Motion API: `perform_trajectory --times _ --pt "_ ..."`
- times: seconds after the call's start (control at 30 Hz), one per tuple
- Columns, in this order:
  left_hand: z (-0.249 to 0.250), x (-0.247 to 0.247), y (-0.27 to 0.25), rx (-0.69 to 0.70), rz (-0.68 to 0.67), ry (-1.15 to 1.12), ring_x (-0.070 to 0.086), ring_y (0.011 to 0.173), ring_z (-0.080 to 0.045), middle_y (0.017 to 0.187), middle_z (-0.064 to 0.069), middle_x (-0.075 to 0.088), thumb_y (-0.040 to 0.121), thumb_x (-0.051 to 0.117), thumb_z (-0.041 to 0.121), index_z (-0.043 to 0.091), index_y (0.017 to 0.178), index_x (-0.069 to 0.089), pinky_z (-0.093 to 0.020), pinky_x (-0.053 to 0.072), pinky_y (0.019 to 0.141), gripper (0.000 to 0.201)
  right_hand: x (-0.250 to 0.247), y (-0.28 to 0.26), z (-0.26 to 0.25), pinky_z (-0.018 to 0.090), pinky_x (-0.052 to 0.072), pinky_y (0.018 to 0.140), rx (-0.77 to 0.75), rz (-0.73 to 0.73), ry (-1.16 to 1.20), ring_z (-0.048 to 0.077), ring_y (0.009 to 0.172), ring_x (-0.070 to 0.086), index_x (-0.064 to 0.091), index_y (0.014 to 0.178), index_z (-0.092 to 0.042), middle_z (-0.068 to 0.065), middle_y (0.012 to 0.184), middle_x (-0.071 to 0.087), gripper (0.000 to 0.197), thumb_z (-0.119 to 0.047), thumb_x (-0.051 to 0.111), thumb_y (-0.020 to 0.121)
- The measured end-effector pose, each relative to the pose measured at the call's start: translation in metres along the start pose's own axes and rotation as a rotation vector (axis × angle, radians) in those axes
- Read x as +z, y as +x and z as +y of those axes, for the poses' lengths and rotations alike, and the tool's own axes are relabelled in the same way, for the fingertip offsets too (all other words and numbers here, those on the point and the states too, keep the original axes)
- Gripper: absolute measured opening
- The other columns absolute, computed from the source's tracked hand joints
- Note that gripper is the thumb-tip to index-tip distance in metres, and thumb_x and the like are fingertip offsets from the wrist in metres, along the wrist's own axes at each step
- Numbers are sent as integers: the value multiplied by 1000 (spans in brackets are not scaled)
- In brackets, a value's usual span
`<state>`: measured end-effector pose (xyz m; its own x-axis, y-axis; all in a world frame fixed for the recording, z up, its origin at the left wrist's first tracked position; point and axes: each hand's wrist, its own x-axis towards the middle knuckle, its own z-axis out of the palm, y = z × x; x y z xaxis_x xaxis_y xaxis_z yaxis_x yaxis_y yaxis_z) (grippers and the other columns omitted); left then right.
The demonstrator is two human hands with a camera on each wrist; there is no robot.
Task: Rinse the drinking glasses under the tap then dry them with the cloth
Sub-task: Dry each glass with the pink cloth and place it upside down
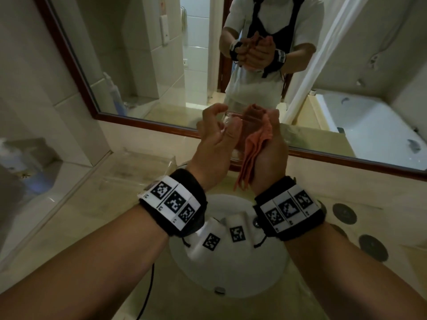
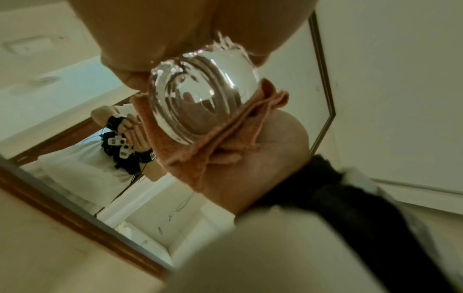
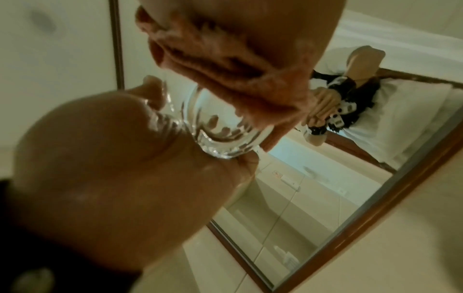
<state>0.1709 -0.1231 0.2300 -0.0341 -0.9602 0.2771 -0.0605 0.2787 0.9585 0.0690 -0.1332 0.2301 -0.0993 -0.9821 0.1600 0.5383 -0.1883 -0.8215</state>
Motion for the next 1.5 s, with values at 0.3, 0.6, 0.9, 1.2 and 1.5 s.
perform_trajectory --times 0.3,0.6,0.9,1.2,1.5 --pt "14 -24 8 -54 -89 -163 66 81 11 110 4 57 98 53 29 15 132 28 -8 51 66 44 34 0 6 57 48 104 -163 -43 -192 42 113 60 52 128 -1 28 122 59 49 -38 31 104" --pt "22 -46 9 -12 -79 -236 68 82 -13 97 -4 65 80 73 35 4 115 48 -28 56 71 54 34 11 2 53 45 107 8 -145 61 32 109 66 71 108 -10 14 111 72 48 -44 38 103" --pt "28 -49 17 36 -135 -93 72 96 -19 108 -10 73 99 54 34 14 129 60 -28 58 82 36 34 19 1 61 41 110 72 -95 166 45 121 59 59 128 -2 23 121 64 64 -55 40 99" --pt "30 -29 18 -15 -101 -208 69 89 -9 106 -7 65 87 66 40 18 134 34 -16 54 71 61 43 15 -7 37 59 85 -183 -27 -180 22 96 70 63 109 -13 8 101 71 44 -33 25 109" --pt "27 -35 15 -102 -178 -370 70 94 -29 107 -12 69 90 62 30 2 126 47 -45 58 83 48 27 12 -25 44 56 92 -19 -167 -79 27 97 71 63 113 -3 13 106 73 53 -39 25 109"
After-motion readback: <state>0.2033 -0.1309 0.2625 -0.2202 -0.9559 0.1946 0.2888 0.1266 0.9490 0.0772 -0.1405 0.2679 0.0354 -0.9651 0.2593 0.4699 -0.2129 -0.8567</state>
